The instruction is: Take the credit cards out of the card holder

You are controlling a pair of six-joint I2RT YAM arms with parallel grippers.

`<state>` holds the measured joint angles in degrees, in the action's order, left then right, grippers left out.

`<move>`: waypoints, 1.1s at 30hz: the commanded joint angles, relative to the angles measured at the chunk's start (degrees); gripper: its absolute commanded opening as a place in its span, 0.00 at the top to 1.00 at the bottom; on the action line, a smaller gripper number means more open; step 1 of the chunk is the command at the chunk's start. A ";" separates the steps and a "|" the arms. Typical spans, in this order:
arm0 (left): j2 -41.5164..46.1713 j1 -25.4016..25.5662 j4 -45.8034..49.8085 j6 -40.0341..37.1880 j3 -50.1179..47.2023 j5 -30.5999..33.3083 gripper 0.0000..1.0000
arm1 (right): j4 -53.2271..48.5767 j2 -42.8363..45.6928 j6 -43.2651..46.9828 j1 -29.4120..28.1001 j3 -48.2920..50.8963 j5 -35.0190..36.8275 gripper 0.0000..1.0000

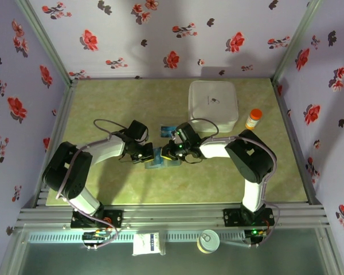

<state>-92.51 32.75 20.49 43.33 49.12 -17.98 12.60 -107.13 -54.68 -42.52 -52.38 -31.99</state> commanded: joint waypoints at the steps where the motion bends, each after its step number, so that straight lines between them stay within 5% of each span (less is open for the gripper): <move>1: 0.75 0.32 1.59 0.67 0.05 0.49 0.95 | 2.02 0.11 -0.68 -0.23 0.61 -1.47 0.88; 33: 0.82 0.27 1.92 -0.55 1.98 1.13 0.95 | -28.24 13.25 16.05 1.83 -4.37 12.17 0.99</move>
<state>-92.51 32.75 20.97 43.29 49.25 -17.96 -9.89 -95.55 -42.89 -41.12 -54.17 -22.65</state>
